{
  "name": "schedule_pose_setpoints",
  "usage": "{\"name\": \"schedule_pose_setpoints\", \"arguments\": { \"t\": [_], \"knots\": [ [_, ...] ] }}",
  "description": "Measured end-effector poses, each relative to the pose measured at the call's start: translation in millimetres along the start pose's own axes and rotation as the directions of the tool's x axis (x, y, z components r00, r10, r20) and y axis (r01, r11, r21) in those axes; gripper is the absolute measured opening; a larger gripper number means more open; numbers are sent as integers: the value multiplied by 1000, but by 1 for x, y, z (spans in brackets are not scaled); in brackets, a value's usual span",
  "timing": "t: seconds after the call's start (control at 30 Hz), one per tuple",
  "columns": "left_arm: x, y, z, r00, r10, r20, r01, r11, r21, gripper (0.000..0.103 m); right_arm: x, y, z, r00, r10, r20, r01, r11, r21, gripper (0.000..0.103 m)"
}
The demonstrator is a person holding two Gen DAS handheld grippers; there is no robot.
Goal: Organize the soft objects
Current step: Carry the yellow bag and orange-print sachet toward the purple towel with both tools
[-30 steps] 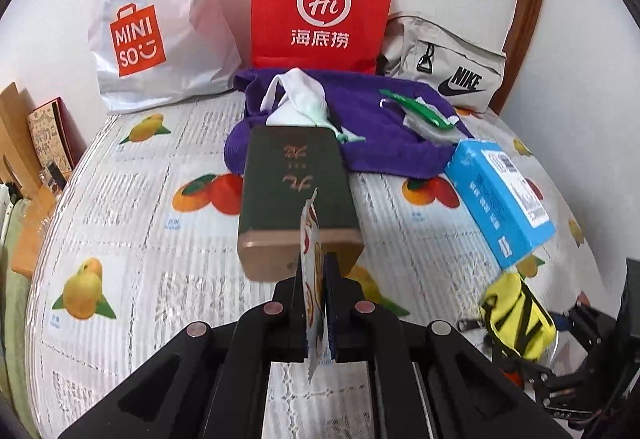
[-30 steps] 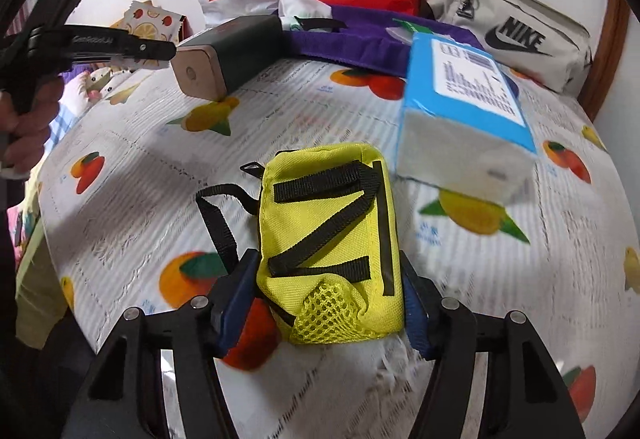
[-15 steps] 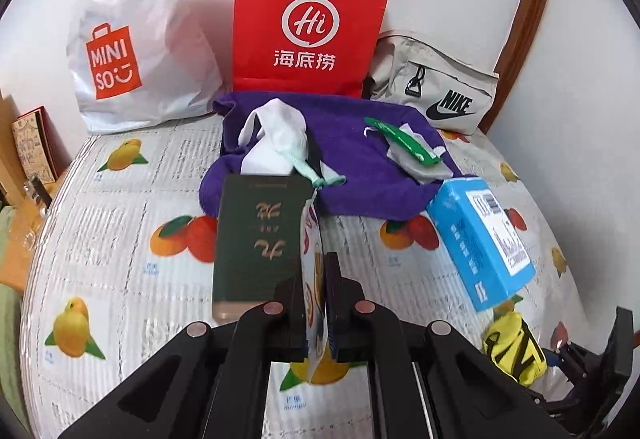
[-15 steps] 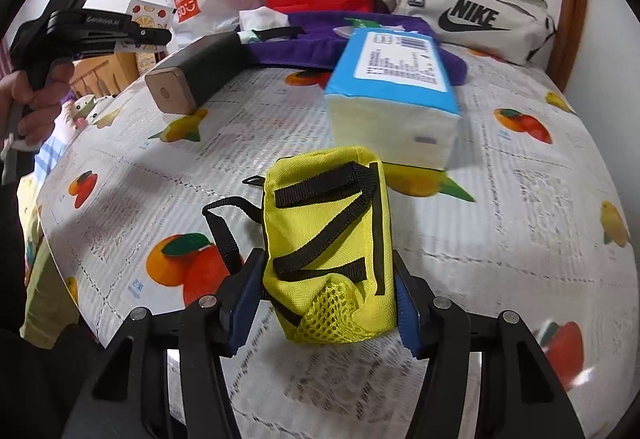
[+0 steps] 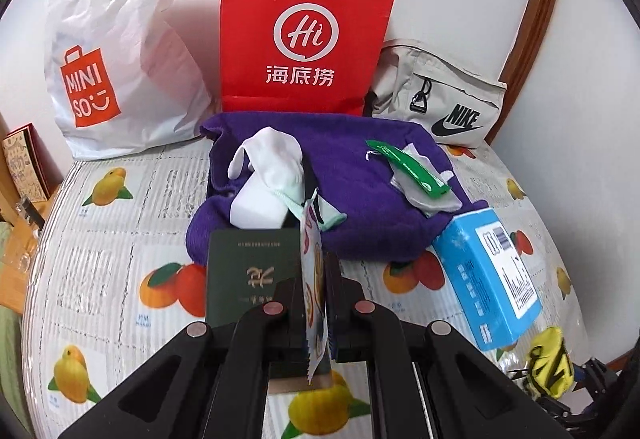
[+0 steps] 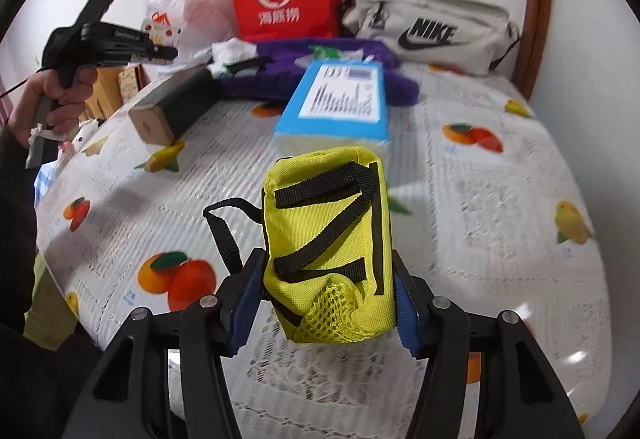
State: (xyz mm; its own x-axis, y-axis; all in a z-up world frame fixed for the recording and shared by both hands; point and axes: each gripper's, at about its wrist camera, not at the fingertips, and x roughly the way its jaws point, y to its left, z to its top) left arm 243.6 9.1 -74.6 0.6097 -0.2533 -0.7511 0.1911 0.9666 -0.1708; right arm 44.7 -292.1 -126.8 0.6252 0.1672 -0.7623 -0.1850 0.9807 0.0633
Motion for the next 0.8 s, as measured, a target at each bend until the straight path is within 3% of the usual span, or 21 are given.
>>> {"name": "schedule_pose_setpoints", "arguments": {
  "t": [0.3,0.8],
  "knots": [
    [17,5,18,1000,14,-12,-14,1000,1,7,-22,-8,23,997,-27,78,29,999,-18,58],
    [23,20,30,1000,9,-18,-9,1000,-25,7,-15,-14,63,989,-59,137,62,998,-18,58]
  ]
}}
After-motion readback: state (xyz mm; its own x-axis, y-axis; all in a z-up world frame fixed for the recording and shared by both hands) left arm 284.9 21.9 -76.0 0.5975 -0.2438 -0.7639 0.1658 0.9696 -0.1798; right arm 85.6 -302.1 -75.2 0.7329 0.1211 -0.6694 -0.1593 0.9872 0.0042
